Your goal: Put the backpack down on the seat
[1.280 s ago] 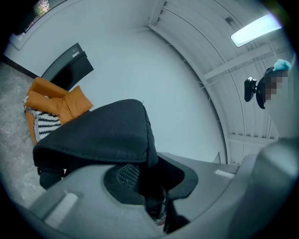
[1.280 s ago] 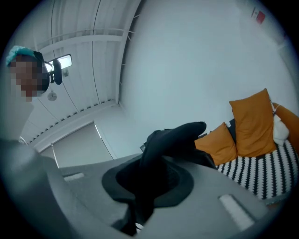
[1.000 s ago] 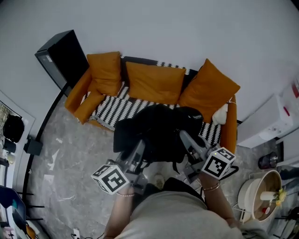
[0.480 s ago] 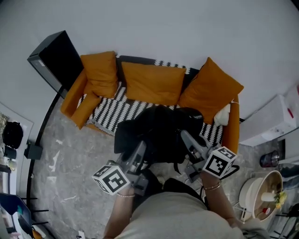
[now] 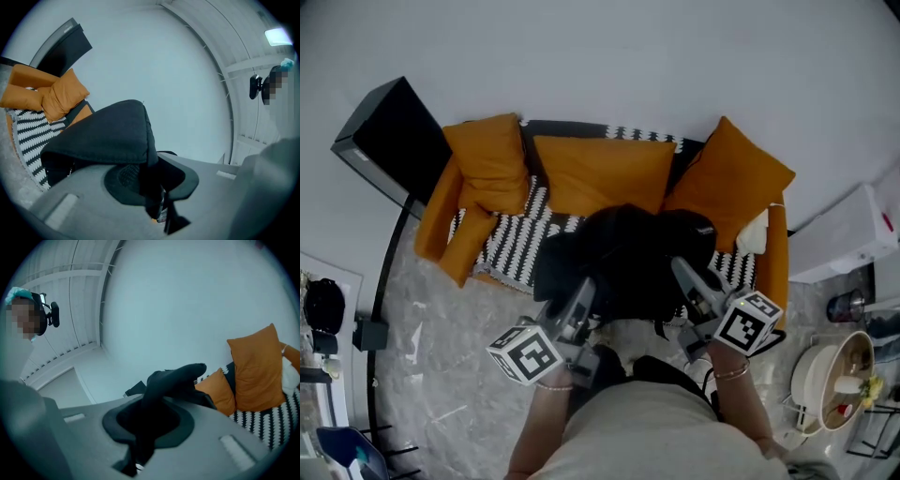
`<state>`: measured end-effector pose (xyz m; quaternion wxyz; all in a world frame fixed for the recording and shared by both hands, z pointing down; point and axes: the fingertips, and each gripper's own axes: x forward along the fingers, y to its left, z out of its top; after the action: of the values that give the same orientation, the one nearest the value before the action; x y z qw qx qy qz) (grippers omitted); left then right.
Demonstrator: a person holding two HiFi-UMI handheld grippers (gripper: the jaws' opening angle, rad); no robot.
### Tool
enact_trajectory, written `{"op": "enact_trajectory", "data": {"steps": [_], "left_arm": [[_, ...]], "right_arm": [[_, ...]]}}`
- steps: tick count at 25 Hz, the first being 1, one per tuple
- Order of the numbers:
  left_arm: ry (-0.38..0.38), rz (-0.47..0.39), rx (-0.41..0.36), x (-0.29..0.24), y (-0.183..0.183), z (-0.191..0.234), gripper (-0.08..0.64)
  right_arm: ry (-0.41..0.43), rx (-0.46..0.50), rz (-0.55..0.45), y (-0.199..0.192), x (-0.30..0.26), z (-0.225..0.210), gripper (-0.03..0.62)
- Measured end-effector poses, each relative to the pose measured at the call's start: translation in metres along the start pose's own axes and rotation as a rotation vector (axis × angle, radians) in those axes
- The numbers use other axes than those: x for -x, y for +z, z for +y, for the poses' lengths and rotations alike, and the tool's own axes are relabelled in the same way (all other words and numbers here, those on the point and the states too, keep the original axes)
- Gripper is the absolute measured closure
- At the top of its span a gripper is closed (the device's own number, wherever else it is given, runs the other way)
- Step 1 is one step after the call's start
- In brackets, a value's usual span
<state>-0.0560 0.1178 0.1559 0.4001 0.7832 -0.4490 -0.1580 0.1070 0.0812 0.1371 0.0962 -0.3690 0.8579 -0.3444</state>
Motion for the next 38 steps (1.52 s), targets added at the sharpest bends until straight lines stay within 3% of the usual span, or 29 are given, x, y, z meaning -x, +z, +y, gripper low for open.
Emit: {"op": "enact_trajectory", "data": {"steps": [10, 17, 29, 38], "left_arm": [[-0.042, 0.093, -0.015, -0.047, 0.068, 0.054, 0.492], [-0.071, 0.150, -0.019, -0.072, 0.097, 0.085, 0.492], [0.007, 0.198, 0.023, -0.095, 0.087, 0.125, 0.492], [0.098, 0.236, 0.084, -0.117, 0.057, 0.173, 0.497]], "right_arm": [[-0.079, -0.015, -0.089, 0.022, -0.076, -0.016, 0.546], [-0.128, -0.034, -0.120, 0.024, -0.111, -0.022, 0.546], [-0.142, -0.110, -0.027, 0.004, -0.145, -0.064, 0.546], [-0.163, -0.153, 0.090, -0.030, -0.171, -0.103, 0.546]]}}
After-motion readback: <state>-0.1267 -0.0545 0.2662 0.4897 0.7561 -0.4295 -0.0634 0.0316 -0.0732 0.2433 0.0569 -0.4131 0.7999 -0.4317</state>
